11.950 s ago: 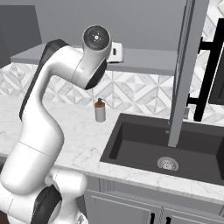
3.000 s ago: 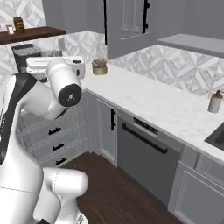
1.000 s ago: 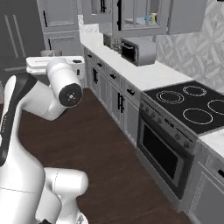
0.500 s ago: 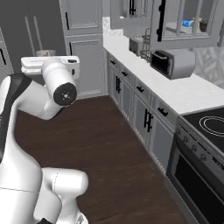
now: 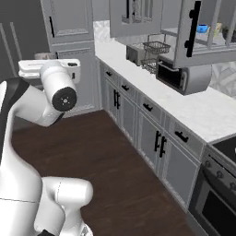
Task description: Gather all objects into one cabinet and sort the glasses and bowls to opposite sides.
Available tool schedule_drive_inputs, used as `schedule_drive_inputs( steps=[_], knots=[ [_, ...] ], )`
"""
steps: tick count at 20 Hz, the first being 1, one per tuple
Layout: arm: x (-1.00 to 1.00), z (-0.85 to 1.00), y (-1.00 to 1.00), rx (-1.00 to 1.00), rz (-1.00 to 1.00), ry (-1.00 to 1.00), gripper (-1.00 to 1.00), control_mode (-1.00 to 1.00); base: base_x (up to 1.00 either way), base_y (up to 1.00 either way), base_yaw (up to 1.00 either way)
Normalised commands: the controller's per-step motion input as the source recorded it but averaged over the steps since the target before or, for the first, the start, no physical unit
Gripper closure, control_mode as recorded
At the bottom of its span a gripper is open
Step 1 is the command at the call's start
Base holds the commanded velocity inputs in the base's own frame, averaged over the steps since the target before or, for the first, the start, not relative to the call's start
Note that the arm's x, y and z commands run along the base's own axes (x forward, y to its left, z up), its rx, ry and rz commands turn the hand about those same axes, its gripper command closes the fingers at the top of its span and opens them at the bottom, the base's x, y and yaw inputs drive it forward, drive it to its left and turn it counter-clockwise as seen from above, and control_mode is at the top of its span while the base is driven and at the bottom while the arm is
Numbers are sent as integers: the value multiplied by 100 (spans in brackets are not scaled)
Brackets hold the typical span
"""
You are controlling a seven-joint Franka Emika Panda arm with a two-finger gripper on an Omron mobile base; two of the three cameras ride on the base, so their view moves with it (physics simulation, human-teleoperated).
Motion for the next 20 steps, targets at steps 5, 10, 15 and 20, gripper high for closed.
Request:
schedule_drive_inputs(
  steps=[5,10,15,20],
  knots=[
    [0,0,0,0,0,0,100,100,100,57,-45],
    [0,0,0,0,0,0,100,100,100,47,-50],
    [0,0,0,0,0,0,100,100,92,25,-62],
    [0,0,0,0,0,0,100,100,91,17,-62]
  ],
)
